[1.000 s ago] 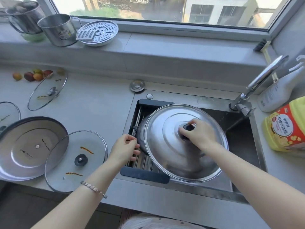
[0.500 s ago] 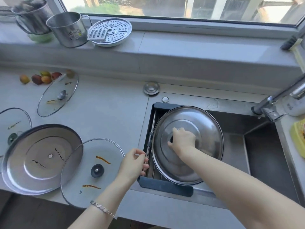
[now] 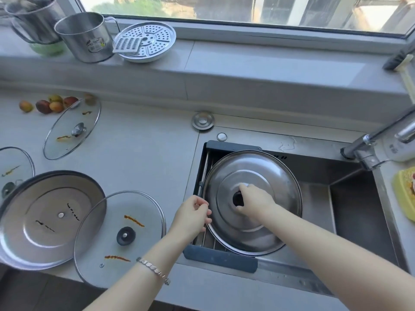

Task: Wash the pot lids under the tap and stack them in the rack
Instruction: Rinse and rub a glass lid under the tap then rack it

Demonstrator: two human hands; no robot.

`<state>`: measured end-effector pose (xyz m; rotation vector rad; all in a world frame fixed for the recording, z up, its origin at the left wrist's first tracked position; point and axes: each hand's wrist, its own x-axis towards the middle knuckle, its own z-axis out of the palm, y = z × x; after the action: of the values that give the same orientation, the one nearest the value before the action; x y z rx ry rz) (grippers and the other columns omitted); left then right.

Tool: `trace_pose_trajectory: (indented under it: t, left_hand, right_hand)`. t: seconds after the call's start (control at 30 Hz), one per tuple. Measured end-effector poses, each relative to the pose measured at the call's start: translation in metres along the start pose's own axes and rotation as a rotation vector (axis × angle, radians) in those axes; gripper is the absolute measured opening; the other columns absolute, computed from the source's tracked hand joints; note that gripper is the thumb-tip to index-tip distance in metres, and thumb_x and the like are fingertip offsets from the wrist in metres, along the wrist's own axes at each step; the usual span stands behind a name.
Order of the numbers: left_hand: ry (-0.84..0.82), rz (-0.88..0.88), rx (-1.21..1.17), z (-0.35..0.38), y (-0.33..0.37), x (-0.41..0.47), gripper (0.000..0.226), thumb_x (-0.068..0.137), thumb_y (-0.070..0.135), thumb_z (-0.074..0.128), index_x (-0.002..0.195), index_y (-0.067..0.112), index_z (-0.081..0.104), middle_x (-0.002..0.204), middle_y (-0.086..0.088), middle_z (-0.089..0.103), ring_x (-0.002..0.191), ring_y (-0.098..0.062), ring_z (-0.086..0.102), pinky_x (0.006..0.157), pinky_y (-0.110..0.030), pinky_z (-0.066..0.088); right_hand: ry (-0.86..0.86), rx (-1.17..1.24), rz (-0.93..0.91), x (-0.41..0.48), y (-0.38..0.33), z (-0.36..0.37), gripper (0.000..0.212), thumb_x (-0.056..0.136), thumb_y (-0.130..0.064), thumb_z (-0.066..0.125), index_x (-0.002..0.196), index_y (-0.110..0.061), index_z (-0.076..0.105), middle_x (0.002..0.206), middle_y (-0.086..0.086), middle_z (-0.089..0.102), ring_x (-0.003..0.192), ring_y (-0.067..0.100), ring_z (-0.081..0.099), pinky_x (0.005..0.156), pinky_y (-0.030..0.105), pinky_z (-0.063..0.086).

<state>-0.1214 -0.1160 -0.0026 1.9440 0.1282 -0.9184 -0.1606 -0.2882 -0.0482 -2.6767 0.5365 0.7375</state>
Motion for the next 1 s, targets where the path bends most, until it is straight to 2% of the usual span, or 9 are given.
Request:
trace_pose_trajectory:
  t: [0.17,0.3,0.43,0.57,0.63,0.73,0.87,0.93,1.0]
  left_hand:
    - [0.030,0.021,0.058,0.016,0.004,-0.001,0.019,0.091,0.010,0.039,0.080,0.018,0.052,0.082,-0.004,0.062,0.064,-0.015,0.060,0.057,-0.027,0.046]
    - [0.067,0.057,0.126,0.020,0.010,-0.005,0.020,0.088,0.010,0.039,0.075,0.021,0.051,0.075,0.001,0.063,0.072,-0.020,0.063,0.081,-0.037,0.051]
    - [0.106,0.061,0.170,0.003,0.011,-0.009,0.018,0.087,0.013,0.040,0.075,0.021,0.050,0.077,0.000,0.064,0.077,-0.023,0.064,0.077,-0.033,0.050]
    - [0.218,-0.004,0.195,-0.043,-0.005,-0.006,0.018,0.086,0.013,0.041,0.074,0.024,0.048,0.084,-0.006,0.064,0.084,-0.028,0.065,0.082,-0.035,0.049]
    - [0.271,-0.034,0.168,-0.072,-0.016,-0.002,0.020,0.085,0.010,0.041,0.072,0.023,0.048,0.079,-0.004,0.063,0.076,-0.025,0.063,0.077,-0.032,0.048]
    - [0.328,-0.060,0.150,-0.117,-0.035,0.006,0.020,0.084,0.010,0.041,0.072,0.022,0.051,0.072,-0.001,0.061,0.071,-0.024,0.064,0.079,-0.039,0.052]
    - [0.320,-0.069,0.194,-0.165,-0.052,0.013,0.018,0.085,0.013,0.042,0.074,0.023,0.052,0.077,0.001,0.065,0.085,-0.029,0.066,0.084,-0.042,0.053]
    - [0.309,-0.050,0.219,-0.181,-0.057,0.017,0.016,0.085,0.016,0.042,0.076,0.025,0.051,0.080,0.003,0.066,0.085,-0.026,0.066,0.084,-0.040,0.051]
    - [0.295,-0.034,0.222,-0.196,-0.062,0.023,0.015,0.086,0.019,0.041,0.078,0.026,0.051,0.080,0.005,0.067,0.084,-0.024,0.066,0.082,-0.037,0.051]
  right_hand:
    - [0.056,-0.113,-0.092,-0.015,0.005,-0.024,0.037,0.090,-0.036,0.048,0.119,-0.013,0.046,0.111,0.005,0.060,0.100,0.027,0.058,0.069,0.031,0.042]
    - [0.056,0.067,-0.163,-0.022,0.005,-0.042,0.032,0.090,-0.031,0.047,0.119,-0.016,0.052,0.106,0.003,0.065,0.095,0.024,0.060,0.070,0.026,0.041]
    - [-0.005,0.193,-0.232,-0.029,-0.011,-0.052,0.031,0.091,-0.029,0.050,0.118,-0.014,0.057,0.112,0.003,0.063,0.101,0.021,0.058,0.079,0.024,0.042]
    - [-0.039,0.320,-0.253,-0.033,-0.047,-0.044,0.026,0.091,-0.030,0.052,0.110,-0.016,0.062,0.097,-0.002,0.061,0.099,0.018,0.059,0.081,0.026,0.044]
    - [-0.048,0.408,-0.245,-0.028,-0.073,-0.032,0.028,0.091,-0.031,0.052,0.111,-0.015,0.062,0.103,0.001,0.064,0.097,0.018,0.058,0.080,0.025,0.042]
    - [-0.099,0.577,-0.155,-0.011,-0.119,-0.007,0.040,0.092,-0.036,0.047,0.123,-0.012,0.055,0.117,0.006,0.062,0.104,0.020,0.058,0.082,0.025,0.041]
    - [-0.249,0.655,0.023,0.019,-0.176,0.033,0.055,0.095,-0.042,0.041,0.137,-0.007,0.038,0.137,0.009,0.047,0.124,0.026,0.046,0.097,0.031,0.036]
    - [-0.315,0.669,0.060,0.030,-0.191,0.052,0.043,0.096,-0.043,0.040,0.116,-0.007,0.051,0.115,0.012,0.055,0.108,0.027,0.053,0.088,0.030,0.038]
    - [-0.348,0.761,0.104,0.036,-0.201,0.065,0.030,0.096,-0.037,0.041,0.092,-0.009,0.051,0.087,0.010,0.056,0.080,0.024,0.054,0.072,0.028,0.040]
